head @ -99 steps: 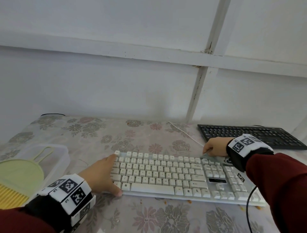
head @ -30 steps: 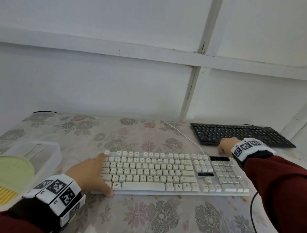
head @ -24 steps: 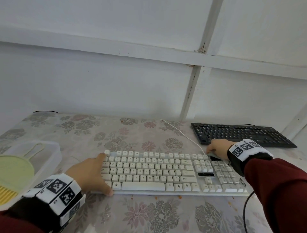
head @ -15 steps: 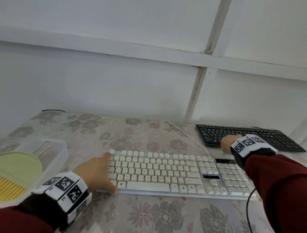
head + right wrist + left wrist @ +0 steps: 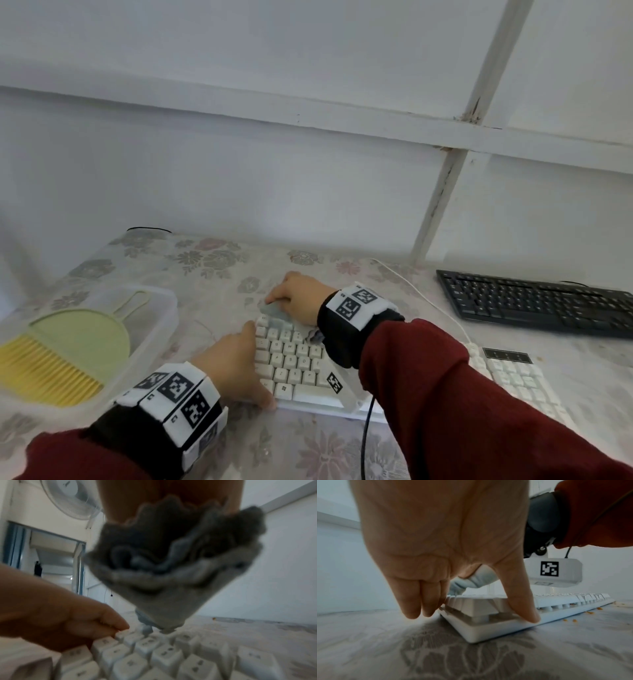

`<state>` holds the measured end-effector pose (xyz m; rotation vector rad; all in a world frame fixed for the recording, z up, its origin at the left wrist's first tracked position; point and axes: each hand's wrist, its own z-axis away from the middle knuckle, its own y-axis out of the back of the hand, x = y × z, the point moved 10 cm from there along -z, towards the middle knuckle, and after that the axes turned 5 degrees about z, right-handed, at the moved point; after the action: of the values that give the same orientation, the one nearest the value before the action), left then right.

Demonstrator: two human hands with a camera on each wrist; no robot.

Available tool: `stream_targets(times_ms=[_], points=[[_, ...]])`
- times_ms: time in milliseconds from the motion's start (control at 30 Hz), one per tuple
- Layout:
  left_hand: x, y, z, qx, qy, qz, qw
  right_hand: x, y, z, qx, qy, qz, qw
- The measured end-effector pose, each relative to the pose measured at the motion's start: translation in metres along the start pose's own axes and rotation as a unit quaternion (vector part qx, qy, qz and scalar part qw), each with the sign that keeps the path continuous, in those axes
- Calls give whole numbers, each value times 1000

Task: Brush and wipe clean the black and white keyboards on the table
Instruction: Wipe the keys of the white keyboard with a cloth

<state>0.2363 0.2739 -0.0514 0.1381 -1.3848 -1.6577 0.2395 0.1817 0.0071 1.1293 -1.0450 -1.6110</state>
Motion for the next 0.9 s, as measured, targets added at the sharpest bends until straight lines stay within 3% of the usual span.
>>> stream_targets(times_ms=[167, 500, 600, 767, 900], points=[[2, 2, 1, 0, -7, -7, 1000, -5, -16, -14, -24, 11, 28, 999], [5, 4, 3, 3, -15, -10, 1000, -6, -13, -28, -49, -36, 175, 983], [4, 4, 3, 3, -16, -15, 1000, -4, -1, -28, -28, -32, 152, 987], [2, 2, 0, -1, -15, -23, 1000, -12, -15, -24, -106, -13, 139, 985], [1, 1, -1, -3, -15, -26, 1000, -15, -16, -26, -108, -4, 141, 984]])
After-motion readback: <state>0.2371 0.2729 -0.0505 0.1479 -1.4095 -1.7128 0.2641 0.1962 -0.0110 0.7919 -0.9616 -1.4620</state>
